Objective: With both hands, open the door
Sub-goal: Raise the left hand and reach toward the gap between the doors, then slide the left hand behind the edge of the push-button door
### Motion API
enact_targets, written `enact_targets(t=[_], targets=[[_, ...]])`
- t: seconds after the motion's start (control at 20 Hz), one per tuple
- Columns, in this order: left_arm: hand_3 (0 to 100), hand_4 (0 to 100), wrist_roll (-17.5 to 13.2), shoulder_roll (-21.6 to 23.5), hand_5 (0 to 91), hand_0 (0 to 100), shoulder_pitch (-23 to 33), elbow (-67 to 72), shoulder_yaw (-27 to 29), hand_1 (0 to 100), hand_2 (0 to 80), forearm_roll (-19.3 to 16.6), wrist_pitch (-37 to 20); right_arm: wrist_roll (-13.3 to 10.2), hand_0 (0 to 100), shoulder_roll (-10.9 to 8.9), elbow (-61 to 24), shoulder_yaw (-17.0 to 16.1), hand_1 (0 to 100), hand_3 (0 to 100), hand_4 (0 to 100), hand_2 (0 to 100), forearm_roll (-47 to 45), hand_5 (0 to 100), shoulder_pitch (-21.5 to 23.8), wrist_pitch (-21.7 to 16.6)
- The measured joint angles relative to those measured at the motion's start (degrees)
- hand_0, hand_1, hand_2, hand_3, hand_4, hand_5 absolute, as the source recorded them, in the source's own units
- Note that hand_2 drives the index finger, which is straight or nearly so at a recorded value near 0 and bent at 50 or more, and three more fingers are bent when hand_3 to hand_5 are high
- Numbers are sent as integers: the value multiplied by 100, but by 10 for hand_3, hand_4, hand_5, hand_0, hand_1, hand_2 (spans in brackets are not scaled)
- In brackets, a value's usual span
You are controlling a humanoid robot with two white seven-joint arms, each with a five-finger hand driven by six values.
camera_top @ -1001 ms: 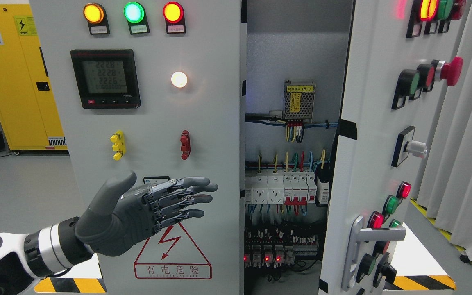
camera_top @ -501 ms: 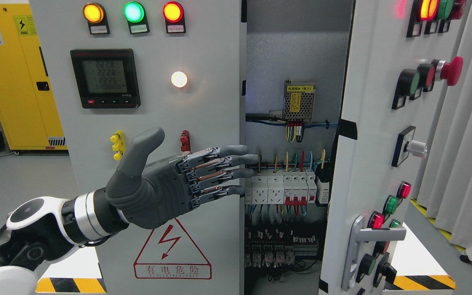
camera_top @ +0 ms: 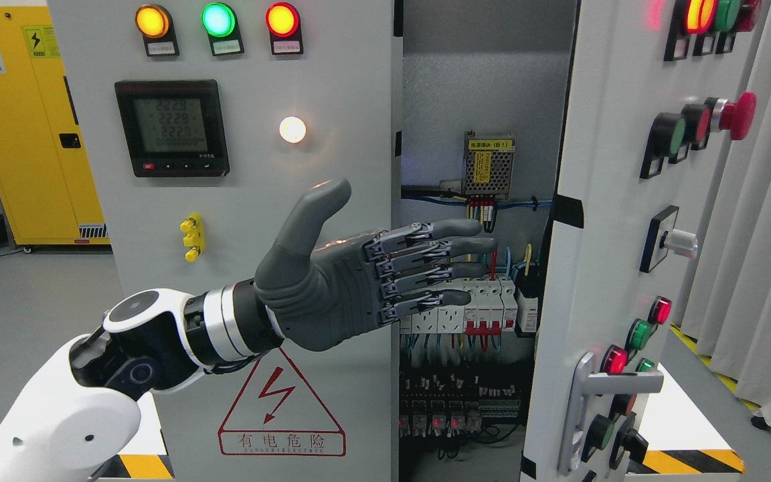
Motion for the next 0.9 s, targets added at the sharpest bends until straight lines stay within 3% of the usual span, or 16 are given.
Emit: enact_targets(t=[0.9], targets=[[0, 0, 60, -923, 0, 0, -598, 727, -1013, 0, 0, 14, -370, 0, 216, 1, 2, 6, 67, 0, 0, 0, 1, 0, 0, 0]])
